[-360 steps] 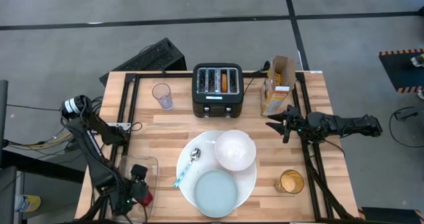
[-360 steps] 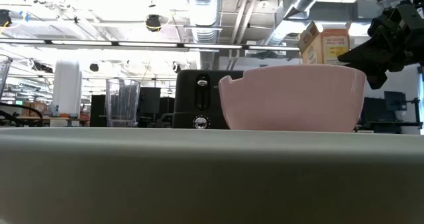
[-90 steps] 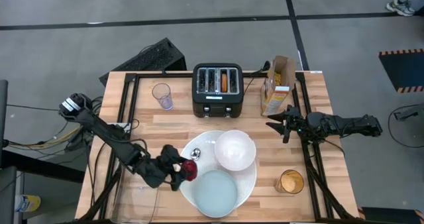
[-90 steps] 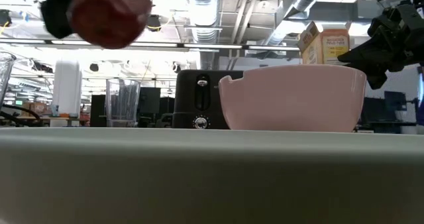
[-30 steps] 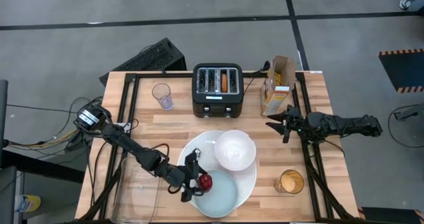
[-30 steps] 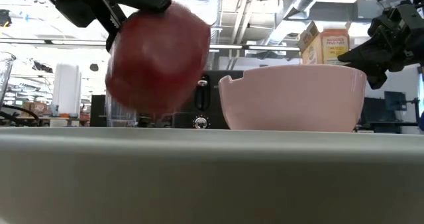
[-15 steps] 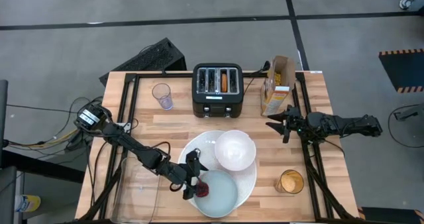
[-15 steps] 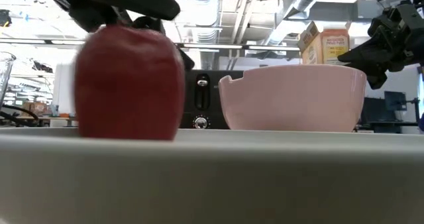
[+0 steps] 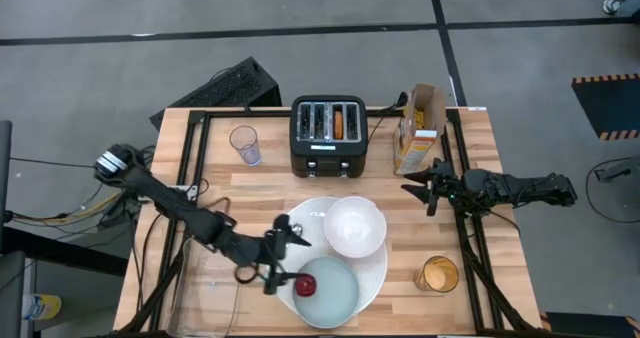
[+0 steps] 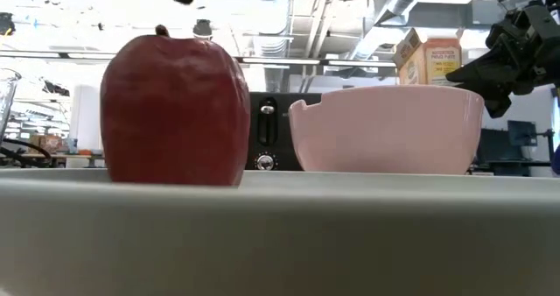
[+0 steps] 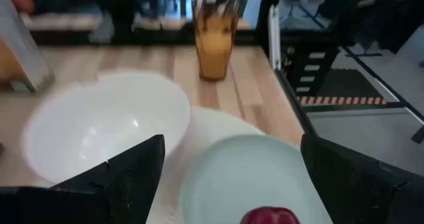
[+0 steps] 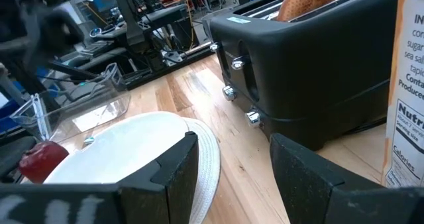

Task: Arrange a breakfast setting
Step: Pour the cereal from the cereal box into the white bowl

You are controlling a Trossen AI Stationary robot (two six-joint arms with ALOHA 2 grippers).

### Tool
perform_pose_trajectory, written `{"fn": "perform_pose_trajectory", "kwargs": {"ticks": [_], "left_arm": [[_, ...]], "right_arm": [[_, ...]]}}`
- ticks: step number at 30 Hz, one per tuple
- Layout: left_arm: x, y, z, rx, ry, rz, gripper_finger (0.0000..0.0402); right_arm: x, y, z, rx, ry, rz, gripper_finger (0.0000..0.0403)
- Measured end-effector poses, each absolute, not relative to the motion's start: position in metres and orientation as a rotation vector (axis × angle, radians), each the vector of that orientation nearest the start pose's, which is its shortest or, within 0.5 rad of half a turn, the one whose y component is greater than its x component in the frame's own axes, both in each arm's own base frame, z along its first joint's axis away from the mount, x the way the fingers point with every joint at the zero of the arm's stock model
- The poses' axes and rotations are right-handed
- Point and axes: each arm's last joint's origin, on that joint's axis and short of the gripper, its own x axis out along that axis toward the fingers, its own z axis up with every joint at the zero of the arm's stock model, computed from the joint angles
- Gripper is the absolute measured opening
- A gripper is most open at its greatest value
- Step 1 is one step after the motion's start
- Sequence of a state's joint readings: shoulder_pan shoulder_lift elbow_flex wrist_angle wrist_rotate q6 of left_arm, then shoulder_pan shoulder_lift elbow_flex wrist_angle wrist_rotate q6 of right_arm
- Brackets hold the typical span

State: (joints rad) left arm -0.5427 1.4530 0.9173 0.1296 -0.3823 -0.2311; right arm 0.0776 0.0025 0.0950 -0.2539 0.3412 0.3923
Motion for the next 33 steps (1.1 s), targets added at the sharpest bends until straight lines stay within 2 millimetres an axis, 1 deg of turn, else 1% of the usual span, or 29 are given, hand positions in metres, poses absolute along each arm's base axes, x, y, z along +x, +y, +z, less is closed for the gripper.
{"fn": "perform_pose_trajectory", "kwargs": {"ticks": [2, 5, 8, 12, 15, 19, 23, 27, 33], "left_arm": [[0.265, -0.149, 0.269, -0.017, 0.333, -0.121, 0.0339], [0.245, -0.139, 0.283, 0.021, 0.276, -0.136, 0.0339], [0.223, -0.129, 0.290, 0.031, 0.227, -0.187, 0.0339], [0.194, -0.116, 0.287, 0.013, 0.185, -0.306, 0.0339], [0.175, -0.106, 0.281, -0.012, 0.140, -0.380, 0.0339], [0.154, -0.095, 0.262, -0.043, 0.061, -0.466, 0.0339], [0.137, -0.086, 0.244, -0.053, -0.043, -0.511, 0.0339], [0.127, -0.081, 0.229, -0.057, -0.088, -0.569, 0.0339], [0.117, -0.078, 0.207, -0.013, -0.073, -0.676, 0.0339]], "right_arm": [[0.089, -0.003, 0.171, 0.356, 0.105, -0.291, 0.0208], [0.089, -0.003, 0.171, 0.356, 0.104, -0.290, 0.0208], [0.089, -0.003, 0.171, 0.356, 0.104, -0.290, 0.0208], [0.089, -0.003, 0.171, 0.356, 0.105, -0.290, 0.0208], [0.089, -0.003, 0.171, 0.356, 0.104, -0.290, 0.0208], [0.089, -0.003, 0.171, 0.356, 0.104, -0.290, 0.0208], [0.089, -0.003, 0.171, 0.356, 0.104, -0.291, 0.0208], [0.089, -0.003, 0.171, 0.356, 0.105, -0.290, 0.0208], [0.089, -0.003, 0.171, 0.356, 0.104, -0.290, 0.0208]]}}
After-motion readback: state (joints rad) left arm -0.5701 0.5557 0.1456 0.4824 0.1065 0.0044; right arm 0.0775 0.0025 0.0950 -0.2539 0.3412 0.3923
